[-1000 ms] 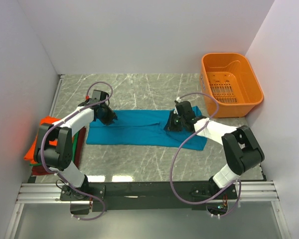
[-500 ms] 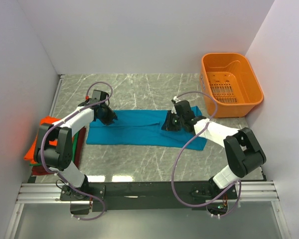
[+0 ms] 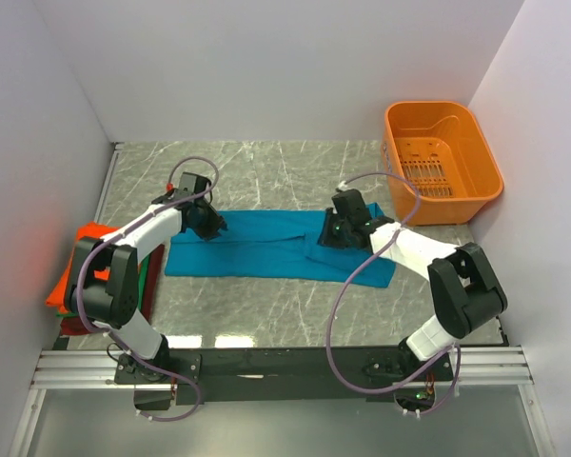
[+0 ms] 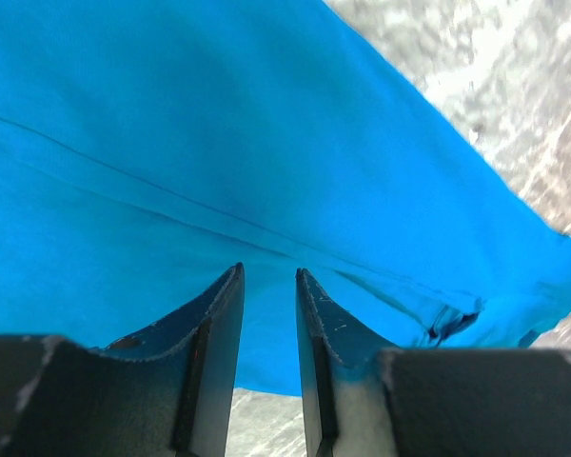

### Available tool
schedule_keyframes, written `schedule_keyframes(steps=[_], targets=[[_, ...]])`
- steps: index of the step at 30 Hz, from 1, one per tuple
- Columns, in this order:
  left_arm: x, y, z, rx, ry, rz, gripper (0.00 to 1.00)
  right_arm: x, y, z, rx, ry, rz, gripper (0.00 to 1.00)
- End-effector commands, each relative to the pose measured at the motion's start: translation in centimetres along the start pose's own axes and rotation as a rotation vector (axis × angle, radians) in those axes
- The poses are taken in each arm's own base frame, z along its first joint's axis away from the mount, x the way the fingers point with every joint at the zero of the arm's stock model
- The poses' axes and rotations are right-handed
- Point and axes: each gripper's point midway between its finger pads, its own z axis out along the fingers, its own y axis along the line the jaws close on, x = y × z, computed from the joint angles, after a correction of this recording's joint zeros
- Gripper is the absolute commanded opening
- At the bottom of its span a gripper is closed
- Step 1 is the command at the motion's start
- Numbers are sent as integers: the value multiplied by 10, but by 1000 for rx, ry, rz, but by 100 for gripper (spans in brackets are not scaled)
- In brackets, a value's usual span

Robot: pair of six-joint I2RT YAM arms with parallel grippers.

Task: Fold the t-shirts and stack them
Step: Fold the tshirt

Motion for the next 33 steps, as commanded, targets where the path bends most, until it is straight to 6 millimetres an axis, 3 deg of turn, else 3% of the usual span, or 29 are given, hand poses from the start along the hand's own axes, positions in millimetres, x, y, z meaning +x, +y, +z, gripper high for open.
schedule_keyframes(steps=[1, 3, 9, 19, 25, 29, 33], targets=[[7, -10, -2, 14, -7, 20, 34, -15, -33, -4, 168, -60, 40, 30], [15, -8, 4, 6, 8, 27, 34, -7, -46, 3, 198, -31, 45, 33], [33, 9, 18, -59, 1, 64, 33, 19, -60, 19, 225, 51, 47, 39], [63, 50, 31, -190, 3, 104, 29, 28, -66, 28, 249, 89, 61, 47], [81, 59, 19, -245, -12, 122, 27, 9, -57, 42, 262, 101, 54, 49], [100, 64, 7, -242, 23, 108, 27, -25, -42, 61, 265, 88, 24, 49], [125, 57, -11, -185, 58, 78, 27, -44, -36, 76, 288, 119, -31, 49]])
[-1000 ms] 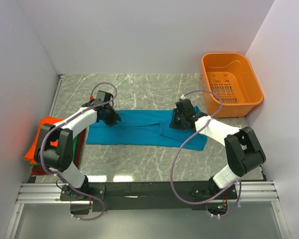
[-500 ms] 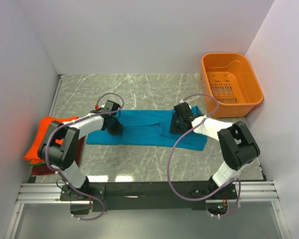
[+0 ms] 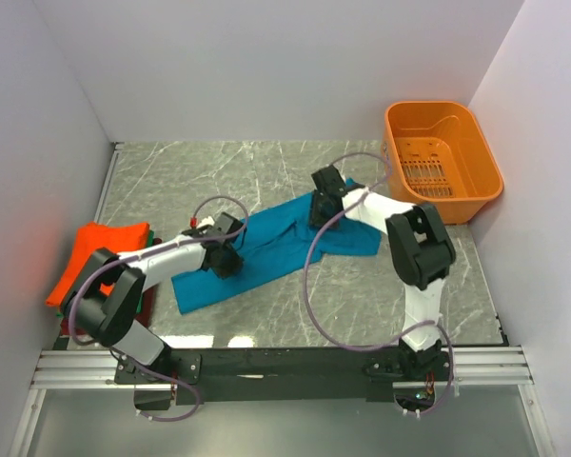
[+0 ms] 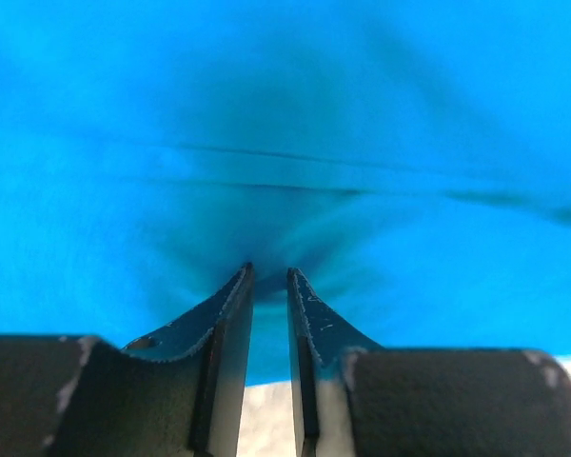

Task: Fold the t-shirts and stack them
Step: Fold the tshirt

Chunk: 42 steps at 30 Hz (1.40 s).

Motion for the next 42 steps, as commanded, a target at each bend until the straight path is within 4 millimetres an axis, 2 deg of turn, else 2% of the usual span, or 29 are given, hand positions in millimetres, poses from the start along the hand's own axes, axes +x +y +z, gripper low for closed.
schedule_keyframes(steps=[1, 2, 3, 4, 6, 10, 12, 13, 15, 18, 20, 21, 24, 26, 28, 29, 31, 34, 36, 38, 39, 42], targets=[[40, 12, -17, -20, 85, -11, 27, -12, -5, 11, 63, 30, -68, 49], [46, 8, -22, -2, 94, -30, 27, -24, 0, 15, 56, 20, -102, 48], [54, 7, -24, 8, 107, -26, 27, -25, 2, 15, 55, 31, -126, 48], [69, 1, -29, 29, 134, -2, 27, -37, 9, 19, 49, 18, -142, 48], [85, -7, -34, 53, 162, -8, 27, -44, 13, 21, 48, 20, -204, 48], [131, -38, -44, 162, 241, 43, 27, -66, 35, 35, 9, 6, -282, 50], [145, -53, -43, 186, 272, 57, 26, -70, 41, 37, 12, 19, -308, 50], [153, -58, -44, 197, 282, 76, 26, -75, 51, 42, 3, 7, -327, 51], [161, -75, -43, 232, 306, 92, 26, -79, 52, 46, 14, 9, -364, 51], [165, -99, -47, 311, 329, 106, 26, -97, 55, 50, 19, -44, -393, 55], [163, -108, -49, 329, 321, 131, 26, -114, 56, 45, 15, -73, -369, 56], [158, -124, -56, 358, 302, 141, 27, -118, 59, 41, 0, -80, -355, 56], [144, -135, -66, 379, 276, 172, 27, -143, 59, 19, -19, -150, -307, 58], [128, -134, -72, 394, 251, 176, 27, -160, 60, -7, -33, -201, -261, 59], [104, -121, -64, 350, 197, 164, 28, -165, 60, -31, -68, -219, -190, 60], [97, -115, -66, 347, 178, 190, 28, -169, 56, -38, -74, -234, -159, 60], [82, -97, -60, 269, 128, 224, 28, -163, 49, -49, -64, -235, -109, 61], [73, -75, -56, 181, 86, 300, 27, -151, 32, -45, 5, -194, -78, 60], [72, -66, -54, 174, 72, 342, 25, -135, 23, -36, 20, -152, -67, 56], [72, -57, -51, 153, 69, 366, 25, -130, 25, -29, -1, -150, -57, 53], [74, -53, -50, 146, 73, 378, 24, -121, 21, -21, 7, -126, -47, 50], [78, -39, -42, 101, 84, 410, 22, -112, 15, -9, 25, -88, -39, 47]])
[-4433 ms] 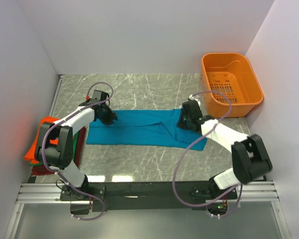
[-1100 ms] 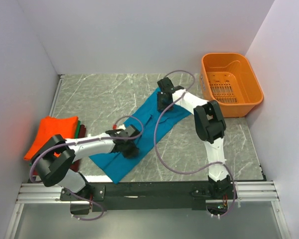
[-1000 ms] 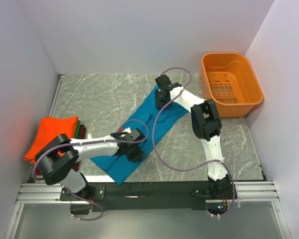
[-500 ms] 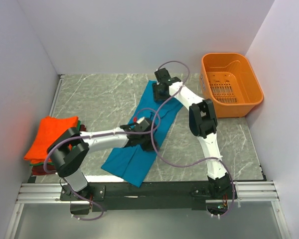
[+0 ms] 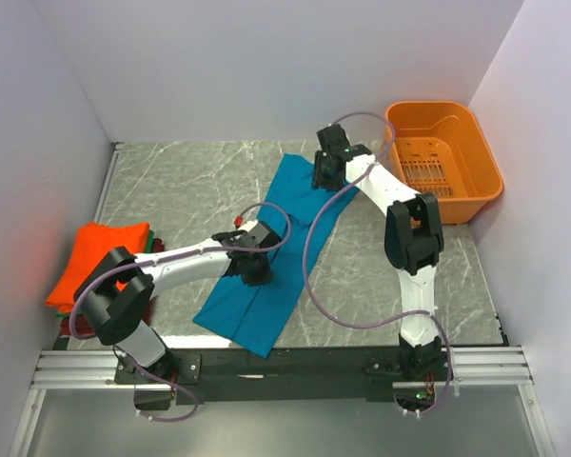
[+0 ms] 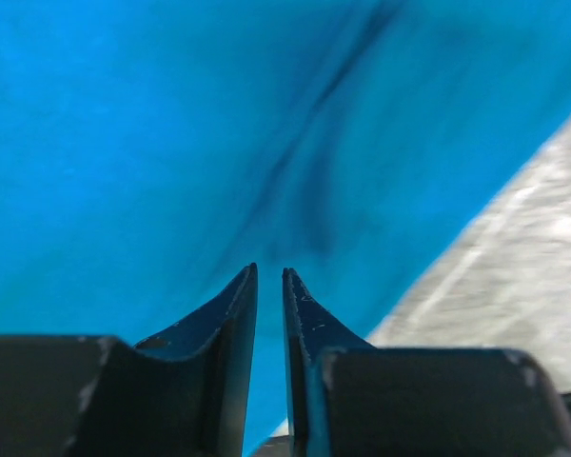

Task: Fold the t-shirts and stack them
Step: Fold the tshirt

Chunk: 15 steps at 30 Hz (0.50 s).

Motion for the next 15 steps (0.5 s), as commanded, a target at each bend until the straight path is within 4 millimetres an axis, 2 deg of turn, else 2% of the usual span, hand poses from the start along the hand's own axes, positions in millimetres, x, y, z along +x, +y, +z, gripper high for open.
schedule_keyframes(steps=[1, 4, 8, 13, 14, 15], targets=[[6, 19, -1, -57, -5, 83, 22, 18, -6, 14, 24, 49, 29, 45], [22, 27, 5, -75, 31, 105, 22, 26, -11, 24, 33, 82, 26, 41], [47, 25, 14, -73, 89, 122, 21, 27, -18, 35, 57, 110, 10, 36], [66, 7, 27, -23, 162, 112, 21, 18, -28, 58, 68, 128, 6, 35], [65, -4, 27, 3, 166, 111, 20, 19, -34, 61, 77, 146, 10, 35], [64, -10, 29, 20, 175, 109, 19, 11, -33, 68, 71, 138, 4, 35]])
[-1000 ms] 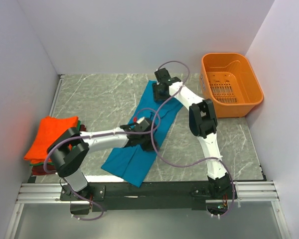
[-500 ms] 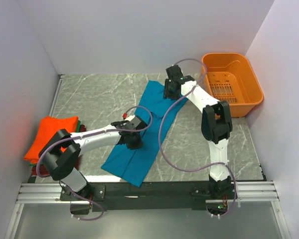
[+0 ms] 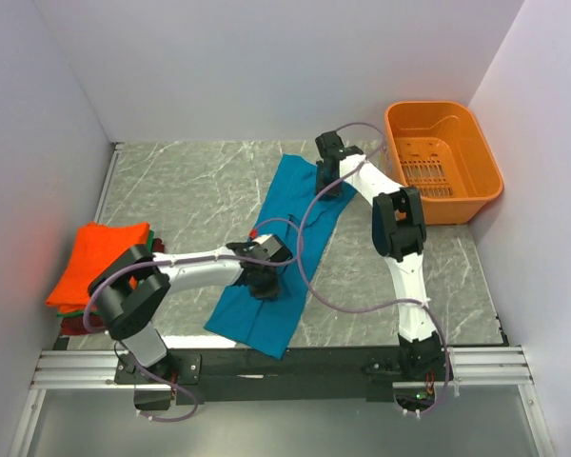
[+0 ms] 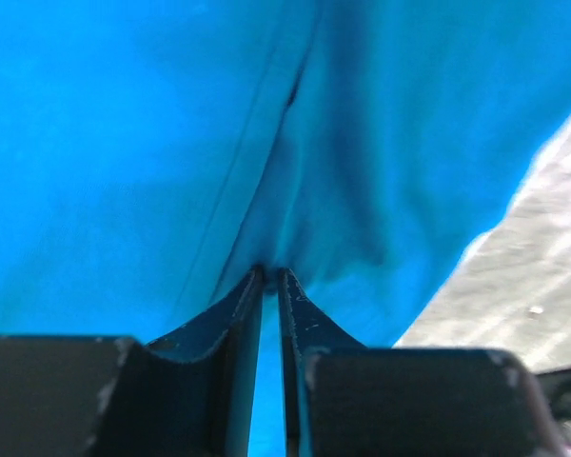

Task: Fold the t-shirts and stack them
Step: Fold the tshirt

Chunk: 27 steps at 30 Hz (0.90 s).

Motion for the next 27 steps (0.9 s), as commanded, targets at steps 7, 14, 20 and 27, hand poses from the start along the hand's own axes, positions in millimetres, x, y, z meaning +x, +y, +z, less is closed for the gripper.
schedule_keyframes(steps=[7, 14, 20, 27], targets=[[-1, -72, 32, 168, 147, -22, 18, -56, -10, 18, -41, -48, -11, 42], [-20, -103, 40, 261, 192, -41, 17, -89, -1, 25, -181, -135, 23, 51], [-30, -105, 24, 307, 176, -23, 18, -118, 10, 11, -231, -237, 7, 61], [11, -72, 28, 289, 262, 8, 16, -137, 21, -8, -295, -311, 6, 64]])
